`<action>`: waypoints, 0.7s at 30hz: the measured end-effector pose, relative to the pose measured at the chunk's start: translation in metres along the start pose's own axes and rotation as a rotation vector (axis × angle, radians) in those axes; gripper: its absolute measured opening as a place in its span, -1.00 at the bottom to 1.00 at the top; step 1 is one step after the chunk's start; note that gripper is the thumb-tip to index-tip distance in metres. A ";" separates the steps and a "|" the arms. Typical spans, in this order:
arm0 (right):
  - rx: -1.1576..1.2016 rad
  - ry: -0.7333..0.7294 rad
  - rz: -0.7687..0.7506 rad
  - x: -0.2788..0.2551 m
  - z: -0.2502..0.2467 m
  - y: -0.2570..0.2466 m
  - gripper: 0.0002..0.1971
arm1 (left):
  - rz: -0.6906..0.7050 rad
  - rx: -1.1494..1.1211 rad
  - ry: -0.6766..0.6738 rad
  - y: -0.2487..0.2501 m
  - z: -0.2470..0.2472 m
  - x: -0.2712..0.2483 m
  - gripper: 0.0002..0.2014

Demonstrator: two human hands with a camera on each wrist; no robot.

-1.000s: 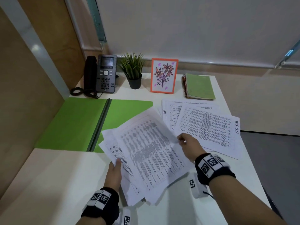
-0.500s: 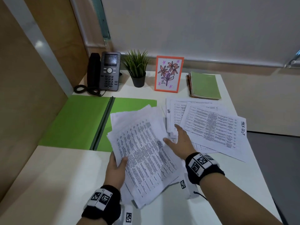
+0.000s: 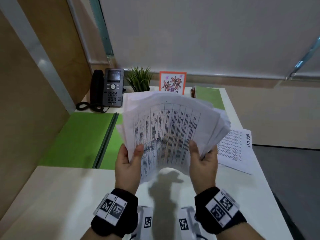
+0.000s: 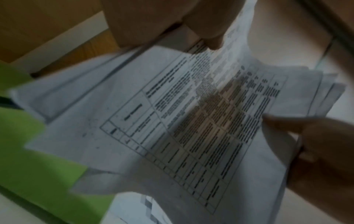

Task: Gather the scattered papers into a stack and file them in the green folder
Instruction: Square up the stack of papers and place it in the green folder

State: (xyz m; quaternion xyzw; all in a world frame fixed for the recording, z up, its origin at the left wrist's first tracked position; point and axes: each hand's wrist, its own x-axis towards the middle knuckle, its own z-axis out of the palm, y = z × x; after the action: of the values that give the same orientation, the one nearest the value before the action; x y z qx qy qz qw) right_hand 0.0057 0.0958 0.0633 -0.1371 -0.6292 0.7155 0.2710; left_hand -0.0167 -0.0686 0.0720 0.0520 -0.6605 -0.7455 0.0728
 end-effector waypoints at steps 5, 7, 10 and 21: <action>-0.064 -0.087 -0.061 -0.024 -0.012 0.003 -0.48 | 0.000 0.003 0.014 -0.008 -0.004 -0.011 -0.36; -0.092 -0.119 -0.039 -0.026 -0.020 0.009 -0.45 | 0.030 0.059 0.038 -0.014 -0.014 -0.012 -0.47; -0.089 -0.189 0.002 -0.023 -0.025 0.016 -0.46 | 0.031 0.090 0.046 -0.017 -0.022 -0.010 -0.55; -0.075 -0.018 0.009 -0.032 -0.008 0.016 -0.53 | 0.061 0.033 -0.048 -0.025 -0.029 -0.017 -0.50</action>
State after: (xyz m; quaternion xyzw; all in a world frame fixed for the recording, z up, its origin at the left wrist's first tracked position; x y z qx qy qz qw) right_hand 0.0329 0.0838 0.0413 -0.1436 -0.6573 0.6939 0.2566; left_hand 0.0038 -0.0909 0.0432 0.0150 -0.6754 -0.7331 0.0789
